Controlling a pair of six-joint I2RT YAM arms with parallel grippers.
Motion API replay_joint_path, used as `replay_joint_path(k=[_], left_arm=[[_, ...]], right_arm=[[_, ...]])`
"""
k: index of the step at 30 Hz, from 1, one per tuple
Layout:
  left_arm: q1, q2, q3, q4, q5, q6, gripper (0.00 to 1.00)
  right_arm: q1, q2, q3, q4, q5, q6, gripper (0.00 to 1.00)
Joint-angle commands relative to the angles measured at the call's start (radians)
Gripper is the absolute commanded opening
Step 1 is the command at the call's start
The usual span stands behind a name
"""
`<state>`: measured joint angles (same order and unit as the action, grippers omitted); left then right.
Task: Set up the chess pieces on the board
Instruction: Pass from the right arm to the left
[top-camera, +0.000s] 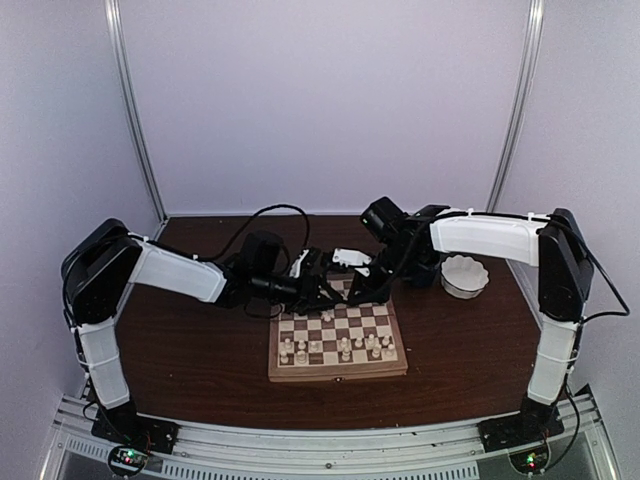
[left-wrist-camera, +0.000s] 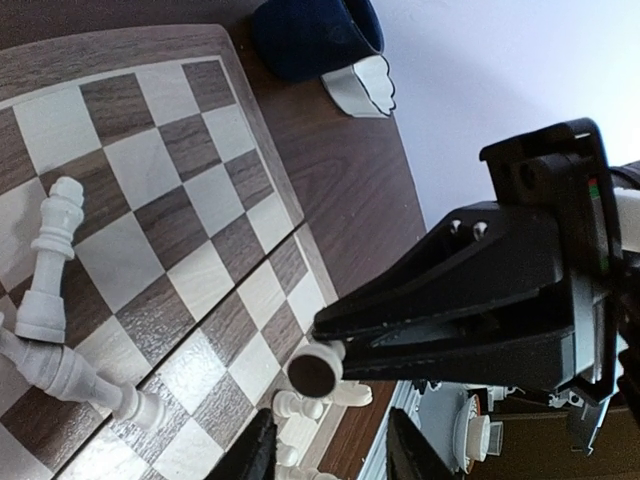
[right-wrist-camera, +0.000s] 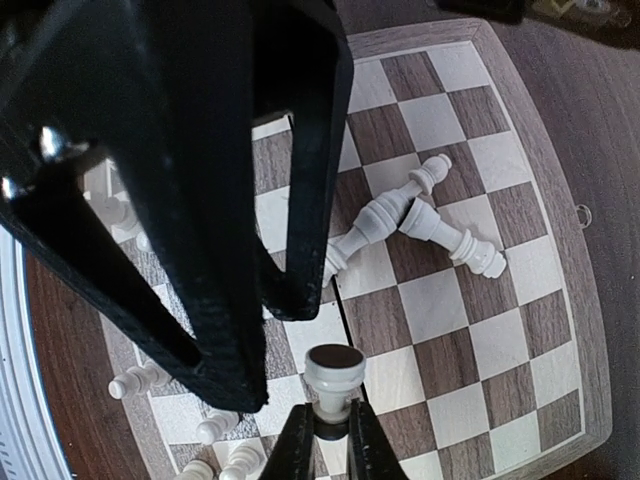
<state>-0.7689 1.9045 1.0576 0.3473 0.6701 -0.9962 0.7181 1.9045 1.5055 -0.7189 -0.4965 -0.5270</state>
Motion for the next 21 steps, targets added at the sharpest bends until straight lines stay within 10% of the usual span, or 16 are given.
replay_joint_path(k=[1, 21], left_arm=[[-0.01, 0.032, 0.043, 0.033, 0.029, -0.021, 0.37], [-0.012, 0.057, 0.058, 0.09, 0.055, -0.054, 0.19]], right_arm=[[0.006, -0.046, -0.006, -0.015, -0.034, 0.003, 0.09], [0.016, -0.051, -0.011, -0.04, -0.086, -0.022, 0.1]])
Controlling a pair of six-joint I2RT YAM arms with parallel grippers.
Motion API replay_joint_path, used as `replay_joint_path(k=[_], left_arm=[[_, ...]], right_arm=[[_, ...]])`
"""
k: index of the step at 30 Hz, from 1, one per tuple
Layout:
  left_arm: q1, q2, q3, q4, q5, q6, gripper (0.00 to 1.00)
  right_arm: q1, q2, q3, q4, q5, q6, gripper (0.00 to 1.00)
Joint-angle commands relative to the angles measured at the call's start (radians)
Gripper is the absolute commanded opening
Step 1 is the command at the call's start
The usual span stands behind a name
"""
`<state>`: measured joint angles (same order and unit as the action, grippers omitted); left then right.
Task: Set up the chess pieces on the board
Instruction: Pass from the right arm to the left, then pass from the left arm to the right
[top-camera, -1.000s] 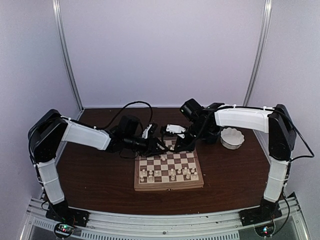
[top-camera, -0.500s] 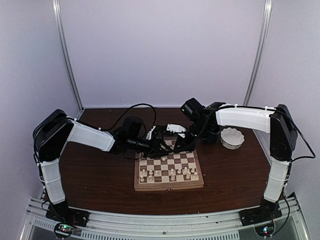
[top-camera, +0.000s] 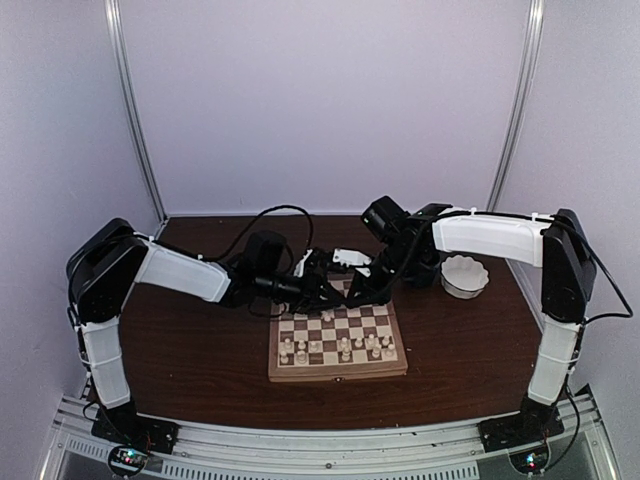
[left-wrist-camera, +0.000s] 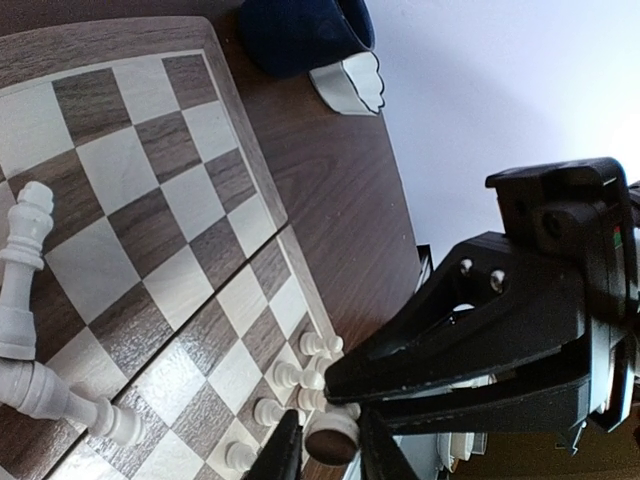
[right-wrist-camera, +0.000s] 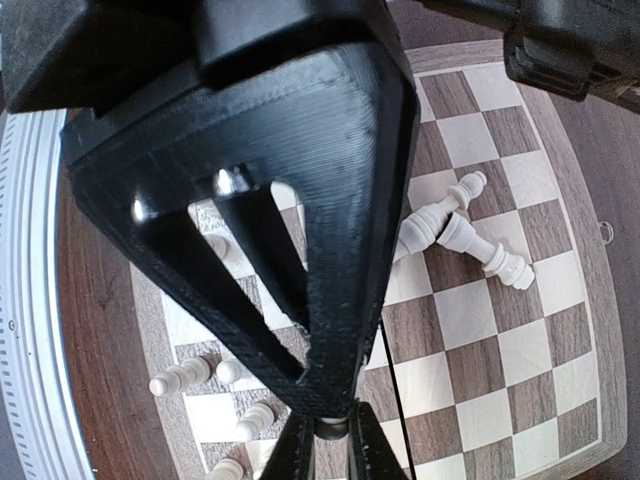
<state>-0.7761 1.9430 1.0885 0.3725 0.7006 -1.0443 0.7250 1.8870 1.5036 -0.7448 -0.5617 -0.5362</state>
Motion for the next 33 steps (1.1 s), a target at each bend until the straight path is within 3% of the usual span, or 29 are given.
replay_joint_path(k=[1, 8, 14, 16, 19, 20, 24, 28, 33], left_arm=[[-0.005, 0.018, 0.027, 0.069, 0.026, -0.007, 0.16], [-0.004, 0.022, 0.017, 0.101, 0.033, -0.027, 0.05], [-0.005, 0.002, -0.033, 0.227, 0.013, -0.071, 0.04], [-0.005, -0.017, -0.052, 0.281, 0.0, -0.08, 0.05], [-0.004, -0.051, -0.072, 0.338, -0.026, -0.073, 0.05], [-0.004, -0.062, -0.075, 0.347, -0.038, -0.068, 0.05], [-0.006, -0.088, -0.099, 0.437, -0.083, -0.069, 0.05], [-0.009, -0.089, -0.109, 0.513, -0.104, -0.087, 0.05], [-0.014, -0.088, -0.106, 0.524, -0.118, -0.095, 0.05]], right_arm=[[0.011, -0.033, -0.008, -0.014, -0.021, -0.013, 0.1], [0.011, -0.034, -0.006, -0.012, -0.018, -0.012, 0.11], [-0.037, -0.087, -0.008, -0.009, -0.088, 0.072, 0.32], [-0.114, -0.142, -0.04, 0.038, -0.202, 0.155, 0.35], [-0.21, -0.282, -0.217, 0.365, -0.331, 0.472, 0.48], [-0.227, -0.294, -0.233, 0.393, -0.36, 0.521, 0.5], [-0.242, -0.233, -0.198, 0.33, -0.525, 0.67, 0.5], [-0.241, -0.219, -0.318, 0.623, -0.625, 0.928, 0.5], [-0.235, -0.174, -0.32, 0.699, -0.686, 1.001, 0.45]])
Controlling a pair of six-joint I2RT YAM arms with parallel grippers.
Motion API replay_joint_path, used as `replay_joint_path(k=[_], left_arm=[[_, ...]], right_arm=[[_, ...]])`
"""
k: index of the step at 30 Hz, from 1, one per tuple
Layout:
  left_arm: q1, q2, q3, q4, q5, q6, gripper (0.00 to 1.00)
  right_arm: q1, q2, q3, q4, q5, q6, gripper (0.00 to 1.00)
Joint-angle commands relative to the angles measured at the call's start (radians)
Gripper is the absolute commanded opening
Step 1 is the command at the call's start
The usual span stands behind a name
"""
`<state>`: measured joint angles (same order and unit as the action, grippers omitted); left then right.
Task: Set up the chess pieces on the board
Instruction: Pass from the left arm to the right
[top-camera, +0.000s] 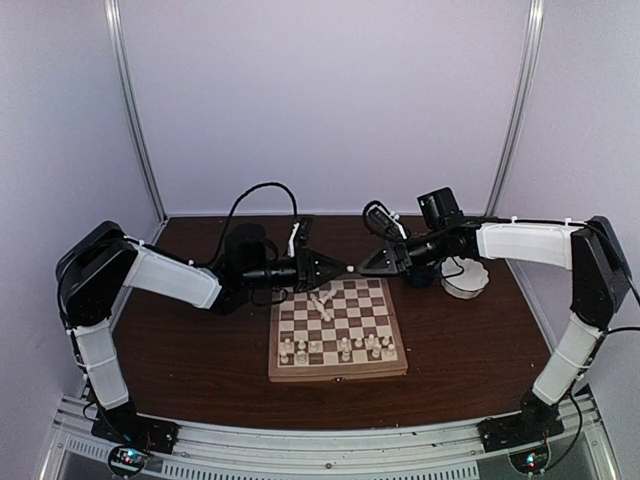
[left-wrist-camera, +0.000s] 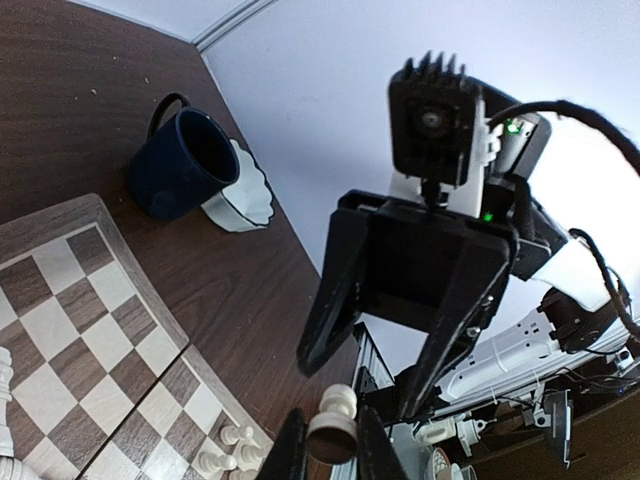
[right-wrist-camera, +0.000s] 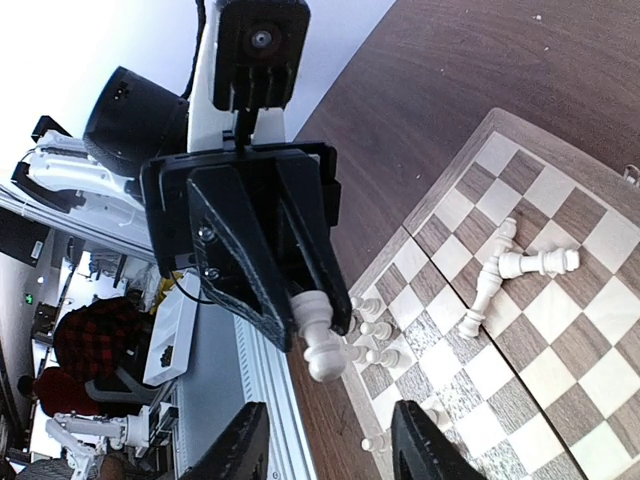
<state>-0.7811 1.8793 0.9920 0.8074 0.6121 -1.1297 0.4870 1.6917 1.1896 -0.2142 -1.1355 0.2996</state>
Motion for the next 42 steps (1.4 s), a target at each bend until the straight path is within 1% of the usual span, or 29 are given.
replay_joint_path(k=[1, 8, 17, 23, 26, 27, 28, 30, 32, 34, 37, 39, 42], left_arm=[[-0.009, -0.024, -0.008, 0.089, -0.03, -0.01, 0.05], [-0.012, -0.016, 0.013, 0.079, -0.017, -0.021, 0.04], [-0.012, -0.013, 0.004, 0.092, -0.022, -0.028, 0.05], [-0.012, 0.003, 0.008, 0.109, -0.021, -0.046, 0.05], [-0.012, 0.008, 0.008, 0.109, -0.023, -0.048, 0.05], [-0.012, 0.009, 0.008, 0.108, -0.022, -0.048, 0.07], [-0.012, 0.008, 0.008, 0.104, -0.022, -0.047, 0.11], [-0.011, 0.003, 0.005, 0.093, -0.023, -0.041, 0.2], [-0.008, -0.018, 0.002, 0.063, -0.019, -0.019, 0.28], [0.004, -0.061, 0.001, -0.024, -0.017, 0.023, 0.32], [0.047, -0.15, -0.001, -0.245, -0.015, 0.093, 0.36], [0.077, -0.222, 0.009, -0.446, -0.029, 0.166, 0.38], [0.119, -0.331, 0.082, -0.803, -0.112, 0.33, 0.39]], right_arm=[[0.006, 0.028, -0.01, 0.201, -0.126, 0.192, 0.44], [0.029, 0.053, -0.013, 0.279, -0.142, 0.256, 0.39], [0.038, 0.061, -0.012, 0.292, -0.138, 0.263, 0.33], [0.038, 0.054, -0.021, 0.297, -0.13, 0.26, 0.18], [0.036, 0.05, -0.022, 0.299, -0.125, 0.253, 0.13], [0.036, 0.047, -0.022, 0.296, -0.122, 0.247, 0.12], [0.036, 0.046, -0.019, 0.286, -0.118, 0.237, 0.11], [0.036, 0.042, -0.001, 0.229, -0.097, 0.18, 0.1], [0.036, 0.036, 0.053, 0.053, -0.063, 0.036, 0.09], [0.036, 0.026, 0.105, -0.101, -0.013, -0.094, 0.08], [0.04, 0.008, 0.179, -0.3, 0.089, -0.269, 0.08], [0.05, 0.001, 0.226, -0.418, 0.168, -0.389, 0.08], [0.082, -0.011, 0.28, -0.533, 0.3, -0.514, 0.08]])
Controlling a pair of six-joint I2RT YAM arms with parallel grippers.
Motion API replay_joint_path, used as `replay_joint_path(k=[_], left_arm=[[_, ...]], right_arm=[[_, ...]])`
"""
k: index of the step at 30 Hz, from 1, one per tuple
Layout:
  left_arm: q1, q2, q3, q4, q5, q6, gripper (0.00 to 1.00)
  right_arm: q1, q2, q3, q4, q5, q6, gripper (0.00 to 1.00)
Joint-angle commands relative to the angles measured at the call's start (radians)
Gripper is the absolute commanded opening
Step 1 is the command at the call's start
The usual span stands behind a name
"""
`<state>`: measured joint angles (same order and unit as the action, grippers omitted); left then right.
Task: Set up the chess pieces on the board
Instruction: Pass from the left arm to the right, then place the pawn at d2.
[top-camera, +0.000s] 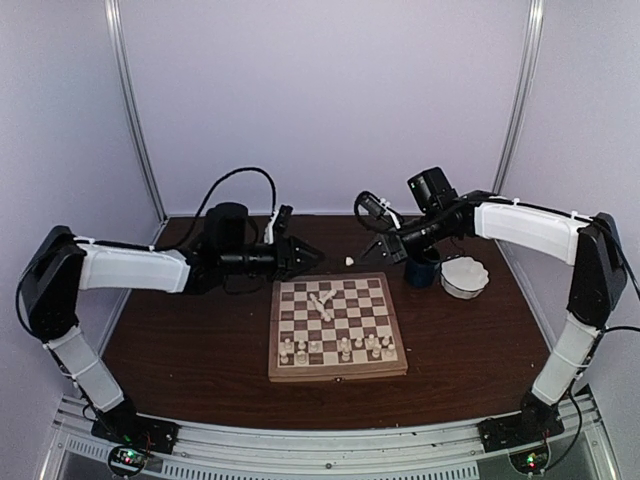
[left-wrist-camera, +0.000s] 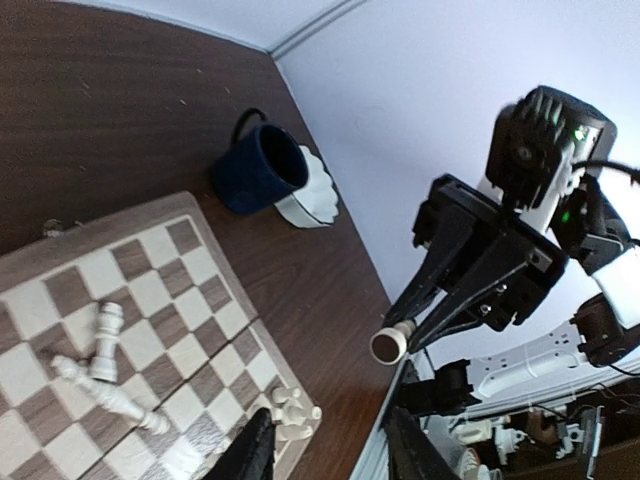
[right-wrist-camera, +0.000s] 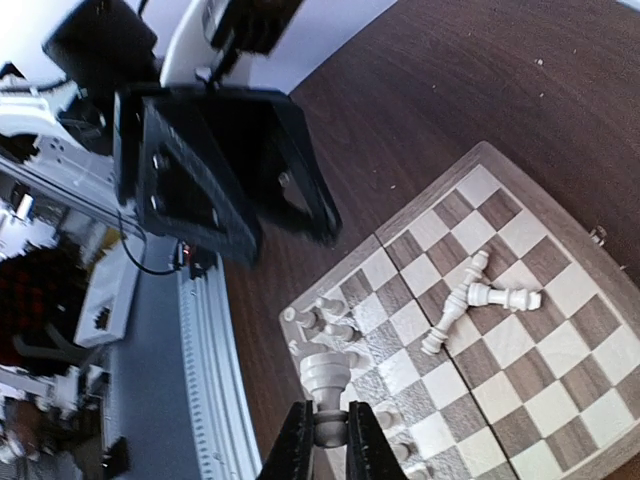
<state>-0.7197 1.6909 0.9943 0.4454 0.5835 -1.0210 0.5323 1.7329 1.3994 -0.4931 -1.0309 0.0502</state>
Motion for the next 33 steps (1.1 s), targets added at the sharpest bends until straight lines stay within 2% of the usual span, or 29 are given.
replay_joint_path(k=[1, 5, 11, 20, 26, 33], left_arm=[[0.073, -0.175, 0.105, -0.554, -0.12, 0.259, 0.39], [0.163, -0.275, 0.181, -0.808, -0.191, 0.344, 0.41], [0.265, -0.317, 0.267, -0.975, -0.248, 0.481, 0.43], [0.405, -0.372, 0.172, -0.927, -0.224, 0.538, 0.43], [0.477, -0.38, 0.099, -0.878, -0.165, 0.522, 0.43], [0.488, -0.405, 0.088, -0.869, -0.14, 0.508, 0.43]], right_arm=[[0.054, -0.054, 0.087, -0.288, 0.255, -0.305, 0.08], [0.172, -0.006, 0.188, -0.446, 0.481, -0.465, 0.08], [0.325, 0.101, 0.321, -0.558, 0.714, -0.56, 0.07], [0.532, 0.302, 0.485, -0.692, 1.02, -0.678, 0.06], [0.579, 0.391, 0.556, -0.748, 1.089, -0.706, 0.05], [0.6, 0.446, 0.589, -0.768, 1.147, -0.714, 0.06]])
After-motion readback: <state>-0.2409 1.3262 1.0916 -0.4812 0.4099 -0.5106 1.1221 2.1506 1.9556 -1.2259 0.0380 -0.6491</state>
